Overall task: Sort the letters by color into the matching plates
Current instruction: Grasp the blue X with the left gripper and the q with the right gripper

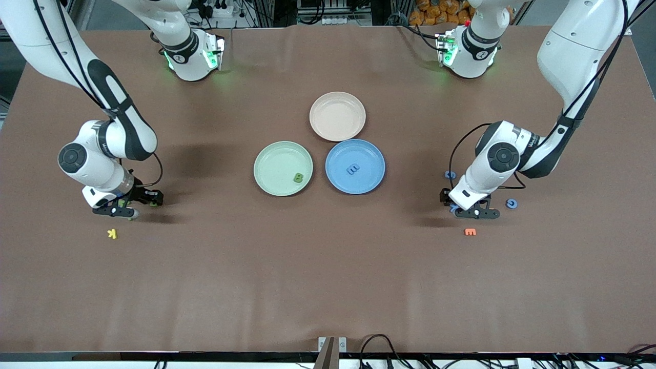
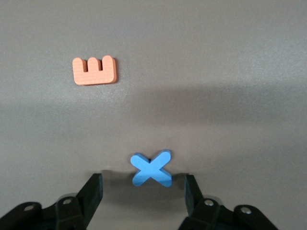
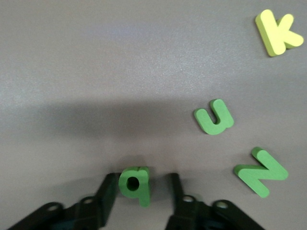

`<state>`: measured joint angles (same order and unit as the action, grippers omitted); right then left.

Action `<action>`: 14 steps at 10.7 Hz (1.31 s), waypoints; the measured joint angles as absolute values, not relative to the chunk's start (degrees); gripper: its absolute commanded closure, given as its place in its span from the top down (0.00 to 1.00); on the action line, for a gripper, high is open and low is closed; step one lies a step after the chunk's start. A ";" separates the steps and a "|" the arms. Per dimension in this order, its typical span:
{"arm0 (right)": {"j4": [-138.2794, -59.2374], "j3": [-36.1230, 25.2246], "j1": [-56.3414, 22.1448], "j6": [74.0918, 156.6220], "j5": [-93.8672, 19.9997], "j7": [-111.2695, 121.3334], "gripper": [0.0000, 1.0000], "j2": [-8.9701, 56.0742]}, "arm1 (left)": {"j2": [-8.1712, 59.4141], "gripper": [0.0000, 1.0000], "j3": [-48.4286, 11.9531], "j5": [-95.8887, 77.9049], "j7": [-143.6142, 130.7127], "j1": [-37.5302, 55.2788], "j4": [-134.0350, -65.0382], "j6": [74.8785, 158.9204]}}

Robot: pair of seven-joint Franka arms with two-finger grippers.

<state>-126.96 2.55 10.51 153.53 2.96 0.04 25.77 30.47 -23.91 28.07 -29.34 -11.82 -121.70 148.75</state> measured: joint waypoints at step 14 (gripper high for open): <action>-127.24 7.50 2.04 147.17 2.96 -19.13 0.16 21.30 | 31.45 0.32 -23.94 28.08 -29.34 -11.77 -120.13 148.88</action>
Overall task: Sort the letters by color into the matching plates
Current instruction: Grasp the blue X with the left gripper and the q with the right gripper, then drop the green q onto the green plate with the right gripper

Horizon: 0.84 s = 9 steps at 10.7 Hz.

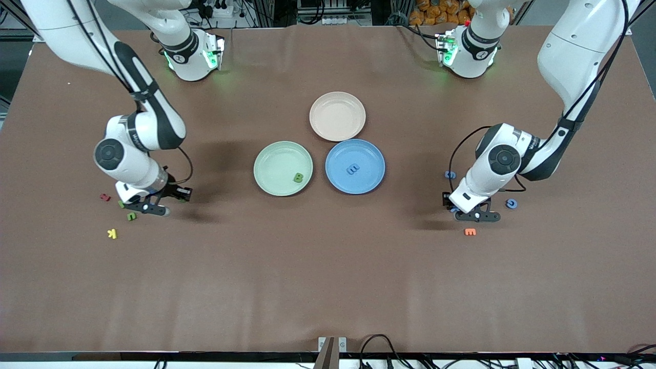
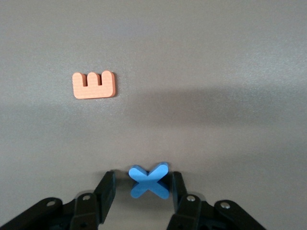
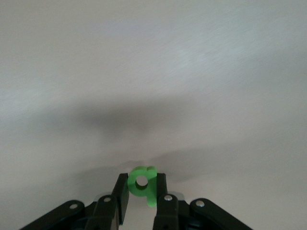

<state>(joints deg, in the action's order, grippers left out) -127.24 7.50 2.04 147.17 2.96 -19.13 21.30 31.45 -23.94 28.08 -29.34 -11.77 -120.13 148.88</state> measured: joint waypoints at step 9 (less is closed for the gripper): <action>-127.30 8.96 -19.94 145.86 2.96 -44.19 0.16 20.53 | 31.61 0.00 -24.14 28.08 -29.34 -11.68 -119.53 149.05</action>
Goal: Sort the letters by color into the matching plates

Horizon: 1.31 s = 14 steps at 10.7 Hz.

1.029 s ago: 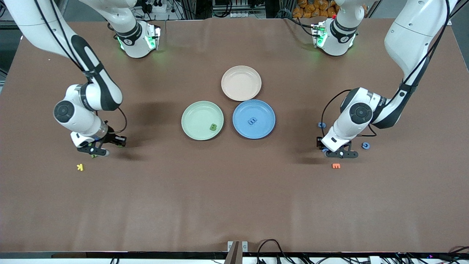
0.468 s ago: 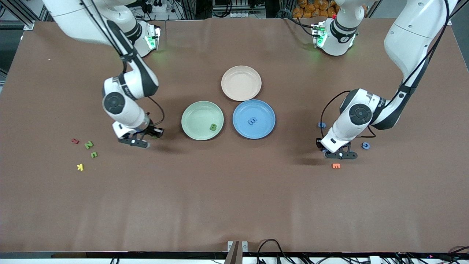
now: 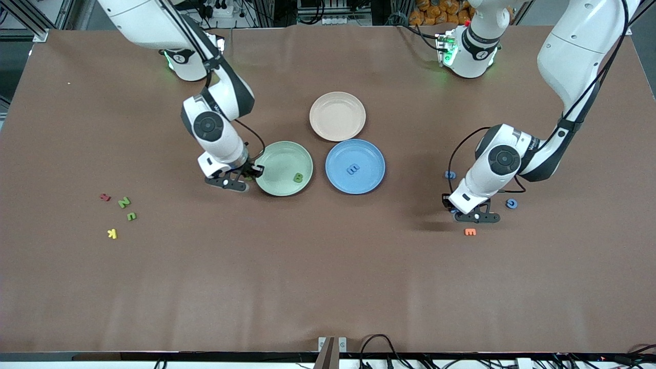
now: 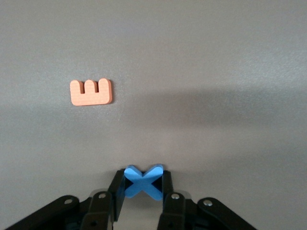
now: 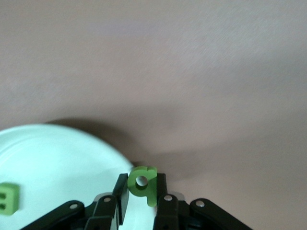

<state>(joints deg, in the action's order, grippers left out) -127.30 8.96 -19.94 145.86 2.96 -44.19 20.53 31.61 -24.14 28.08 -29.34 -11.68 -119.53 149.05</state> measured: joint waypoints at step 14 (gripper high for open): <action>-125.08 10.04 -20.00 145.93 1.48 -47.29 1.00 21.43 | 31.61 0.00 -26.54 26.16 -34.25 -4.87 -111.42 139.32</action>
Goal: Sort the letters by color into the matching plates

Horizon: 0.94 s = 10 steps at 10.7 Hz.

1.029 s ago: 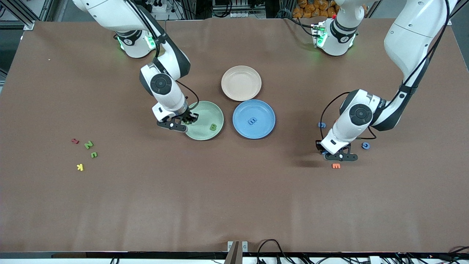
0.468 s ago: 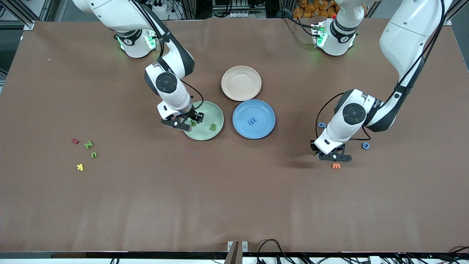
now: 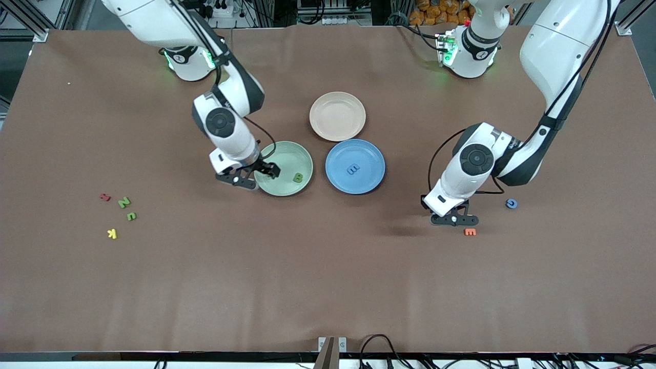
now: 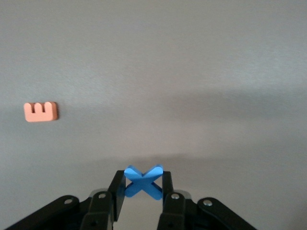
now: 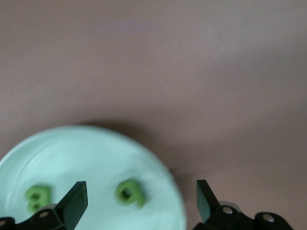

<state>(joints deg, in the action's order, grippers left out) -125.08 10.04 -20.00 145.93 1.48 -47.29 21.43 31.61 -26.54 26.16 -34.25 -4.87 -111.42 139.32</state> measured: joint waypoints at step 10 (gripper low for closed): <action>-123.69 9.62 6.87 145.94 12.60 -2.65 1.00 21.44 | 31.60 0.00 -26.84 20.28 -46.49 5.74 -105.73 131.74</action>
